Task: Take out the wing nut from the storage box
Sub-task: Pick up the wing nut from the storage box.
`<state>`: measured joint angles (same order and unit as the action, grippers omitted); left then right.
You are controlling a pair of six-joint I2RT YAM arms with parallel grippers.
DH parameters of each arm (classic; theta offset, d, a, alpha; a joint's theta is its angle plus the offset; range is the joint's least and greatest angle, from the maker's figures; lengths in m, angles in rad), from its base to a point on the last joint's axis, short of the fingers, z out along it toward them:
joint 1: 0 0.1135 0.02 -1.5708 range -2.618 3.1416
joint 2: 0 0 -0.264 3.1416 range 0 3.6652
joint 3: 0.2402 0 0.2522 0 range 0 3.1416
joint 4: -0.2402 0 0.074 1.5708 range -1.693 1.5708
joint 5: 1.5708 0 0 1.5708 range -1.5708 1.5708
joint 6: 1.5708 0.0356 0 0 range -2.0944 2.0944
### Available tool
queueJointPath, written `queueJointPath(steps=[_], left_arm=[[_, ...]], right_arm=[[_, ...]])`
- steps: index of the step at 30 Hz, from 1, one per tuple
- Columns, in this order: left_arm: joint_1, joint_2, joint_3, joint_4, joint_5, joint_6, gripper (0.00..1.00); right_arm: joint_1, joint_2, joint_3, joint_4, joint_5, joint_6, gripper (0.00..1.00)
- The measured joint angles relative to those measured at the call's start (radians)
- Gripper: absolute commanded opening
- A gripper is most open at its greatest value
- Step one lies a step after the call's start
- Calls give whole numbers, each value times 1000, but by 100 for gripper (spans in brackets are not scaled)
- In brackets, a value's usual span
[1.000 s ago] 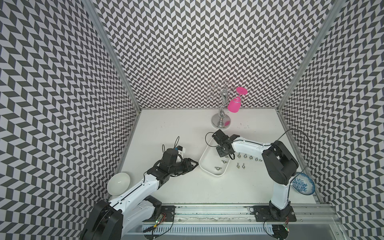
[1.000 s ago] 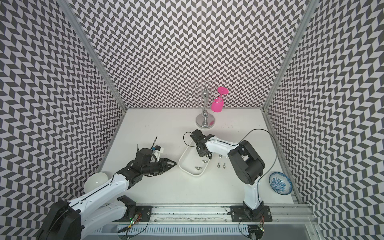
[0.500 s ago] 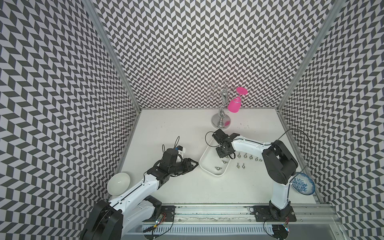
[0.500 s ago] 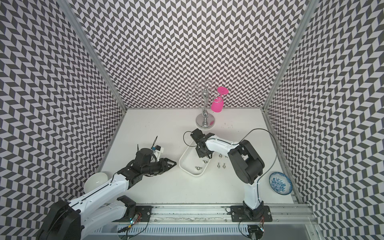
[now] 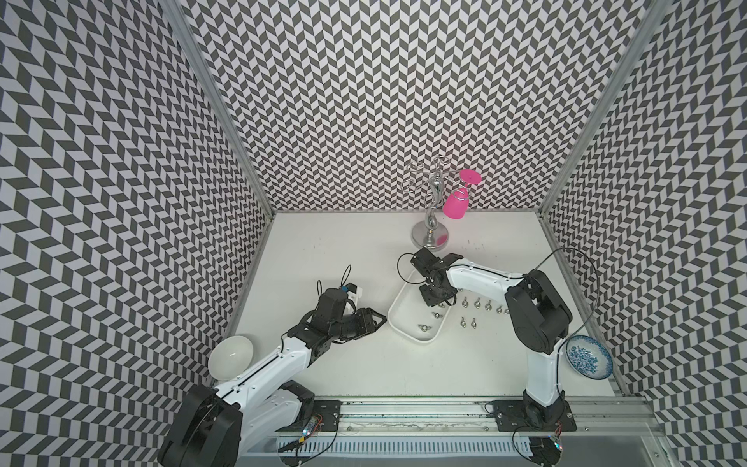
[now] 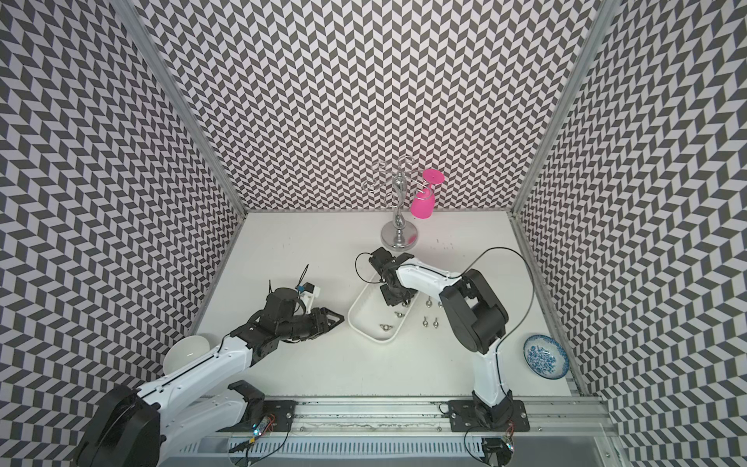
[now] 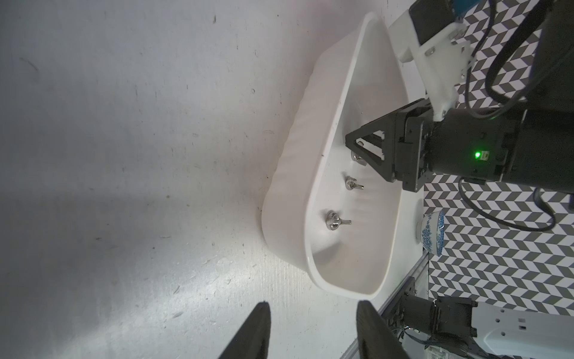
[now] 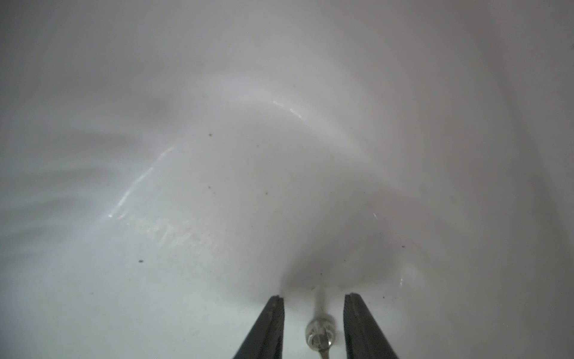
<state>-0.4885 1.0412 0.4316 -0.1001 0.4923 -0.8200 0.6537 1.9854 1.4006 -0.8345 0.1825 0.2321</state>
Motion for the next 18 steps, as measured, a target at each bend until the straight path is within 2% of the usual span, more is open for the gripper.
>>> queueJointPath(steps=[8, 18], left_arm=[[2, 42, 24, 18, 13, 23, 49], [32, 42, 26, 18, 27, 51, 49]], right_arm=[[-42, 4, -3, -13, -53, -6, 34], [-46, 13, 11, -42, -73, -8, 31]])
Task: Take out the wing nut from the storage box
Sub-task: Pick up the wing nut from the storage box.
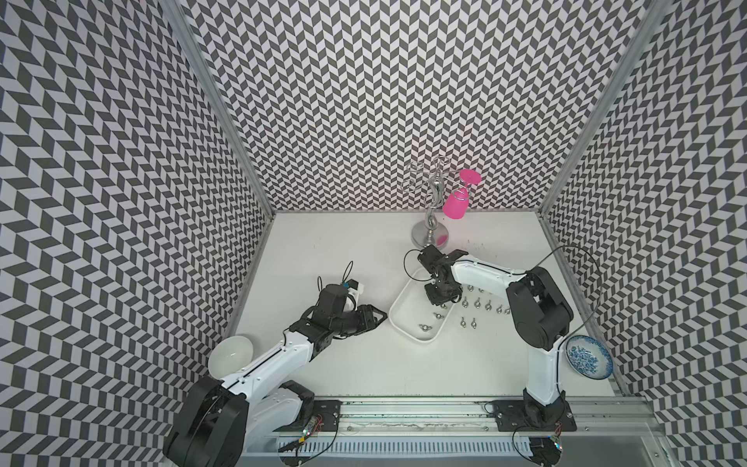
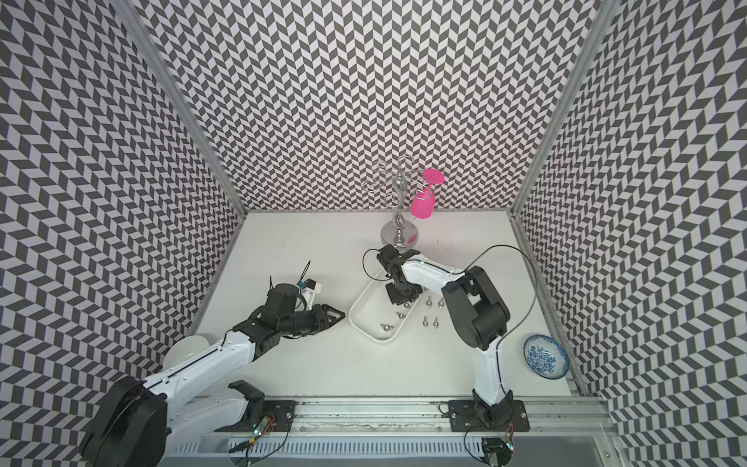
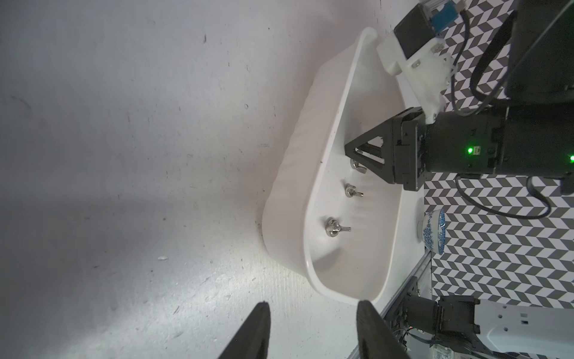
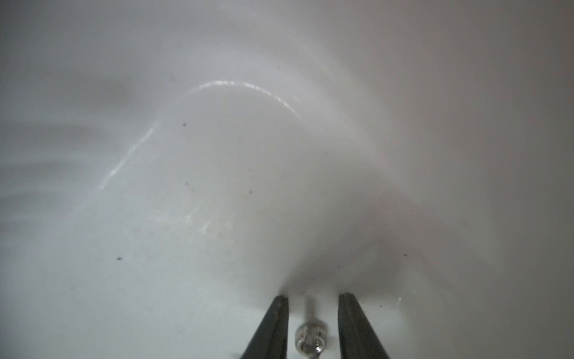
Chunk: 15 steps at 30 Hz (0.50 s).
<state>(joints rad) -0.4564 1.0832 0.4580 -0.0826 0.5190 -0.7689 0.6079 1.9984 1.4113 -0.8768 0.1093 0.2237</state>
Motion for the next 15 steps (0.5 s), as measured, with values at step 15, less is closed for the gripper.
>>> queueJointPath(steps=[15], left_arm=[[29, -9, 0, 0, 23, 20, 49]], right_arm=[[-2, 14, 16, -29, -37, -4, 10]])
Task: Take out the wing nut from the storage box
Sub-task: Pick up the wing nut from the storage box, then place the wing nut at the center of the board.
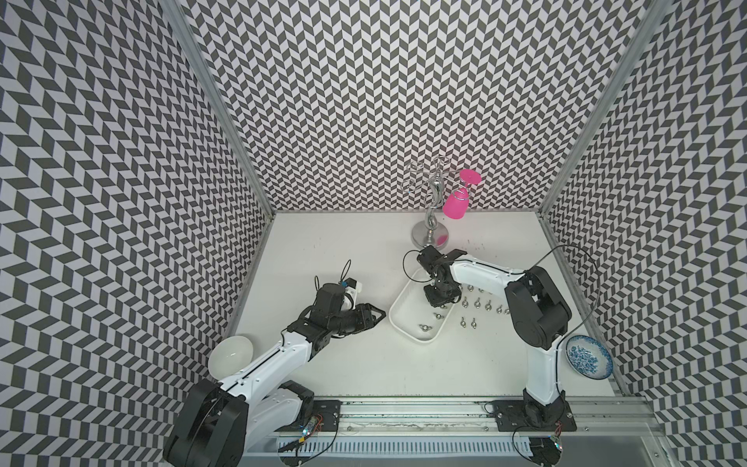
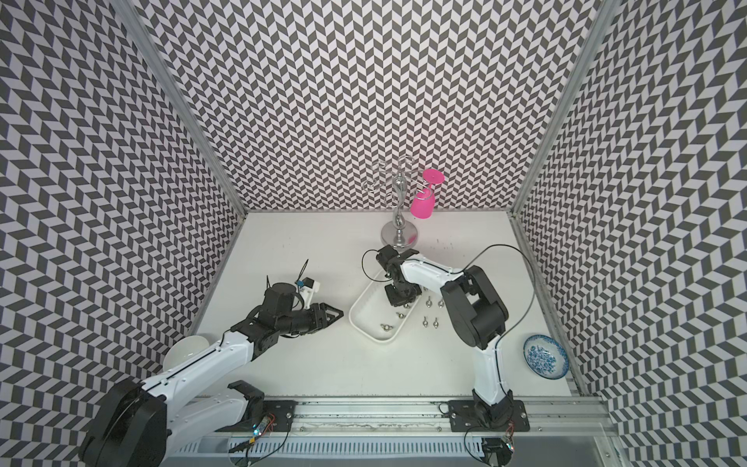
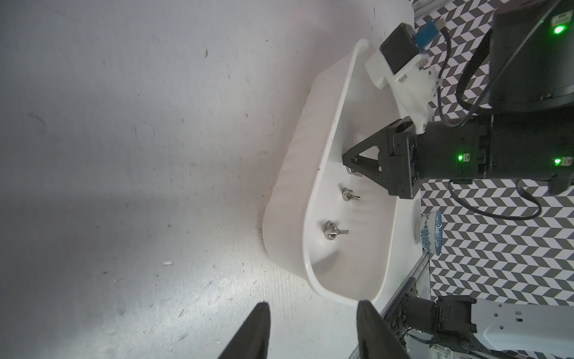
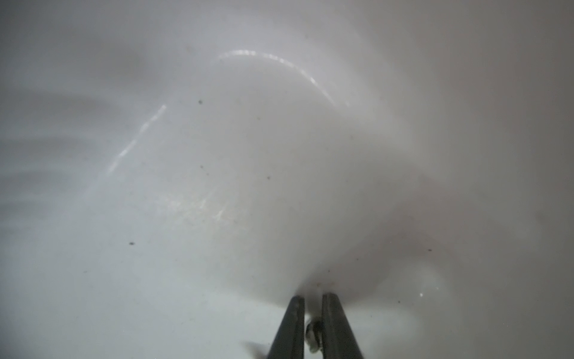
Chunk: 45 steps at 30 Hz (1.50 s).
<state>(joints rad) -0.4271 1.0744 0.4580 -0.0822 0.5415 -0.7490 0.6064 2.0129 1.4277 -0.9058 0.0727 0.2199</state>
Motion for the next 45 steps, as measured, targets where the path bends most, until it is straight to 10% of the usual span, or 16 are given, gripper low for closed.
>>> queueJointPath(steps=[22, 36, 45], left_arm=[[6, -2, 152, -87, -37, 79, 48], [-364, 226, 468, -81, -107, 98, 48], [-449, 289, 476, -45, -116, 66, 48]], right_arm=[[-8, -242, -55, 76, 113, 84, 0], [-284, -705, -499, 219, 244, 284, 0], [-349, -674, -628, 275, 123, 303, 0]])
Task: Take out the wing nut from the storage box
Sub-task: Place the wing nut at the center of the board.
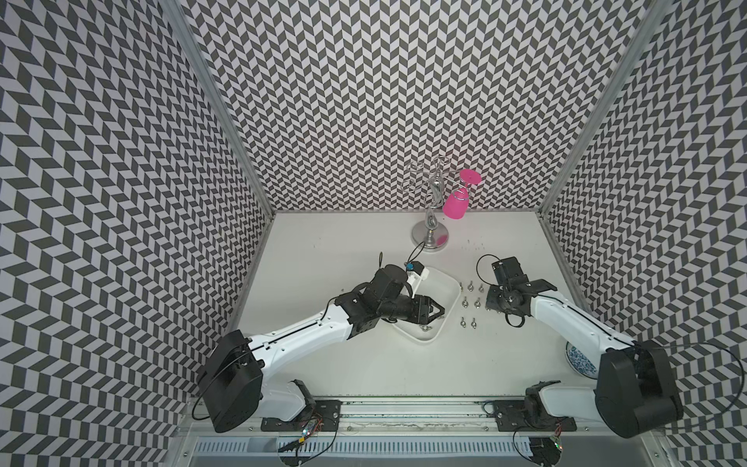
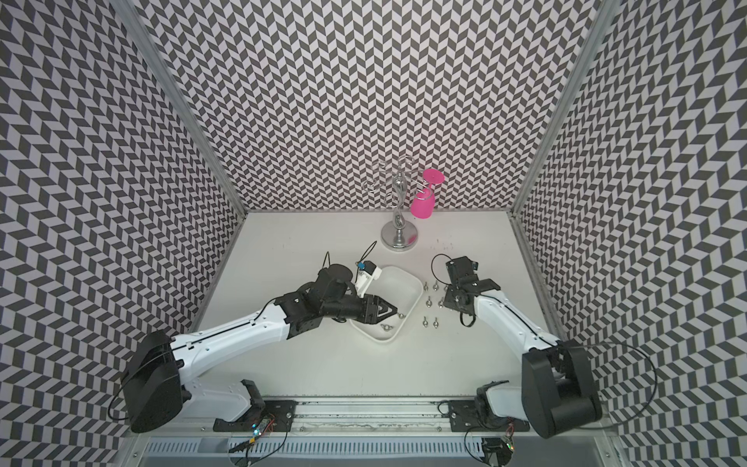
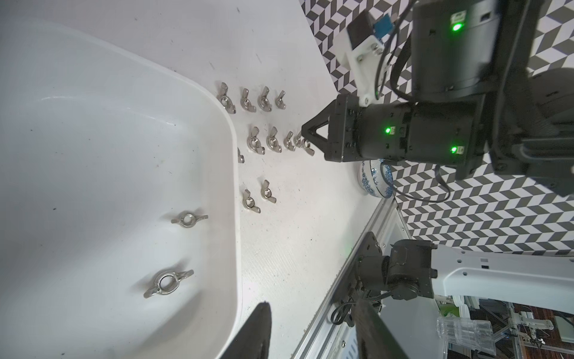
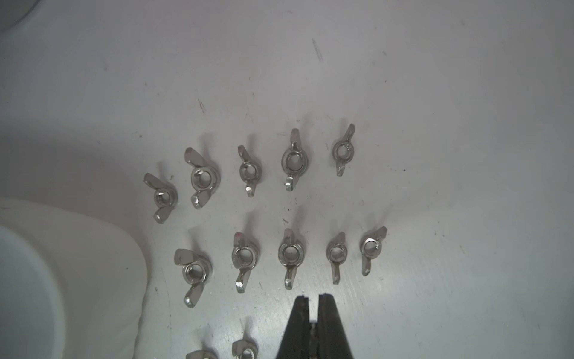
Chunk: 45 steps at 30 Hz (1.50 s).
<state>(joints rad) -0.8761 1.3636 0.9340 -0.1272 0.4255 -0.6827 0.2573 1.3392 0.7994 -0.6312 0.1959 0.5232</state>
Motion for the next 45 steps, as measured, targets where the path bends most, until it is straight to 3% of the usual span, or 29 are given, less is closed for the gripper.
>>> queueJointPath(steps=[17, 23, 39, 41, 45], left_arm=[[0, 24, -2, 16, -14, -10, 48], [0, 24, -19, 22, -21, -14, 48], [18, 21, -24, 14, -21, -11, 49], [47, 9, -33, 8, -21, -7, 50], [166, -33, -62, -15, -13, 11, 50]], right_arm=[[48, 69, -108, 82, -114, 2, 0], [53, 76, -108, 95, -115, 1, 11], [63, 56, -92, 71, -116, -10, 27], [63, 30, -72, 58, -113, -15, 25], [69, -17, -23, 58, -115, -35, 6]])
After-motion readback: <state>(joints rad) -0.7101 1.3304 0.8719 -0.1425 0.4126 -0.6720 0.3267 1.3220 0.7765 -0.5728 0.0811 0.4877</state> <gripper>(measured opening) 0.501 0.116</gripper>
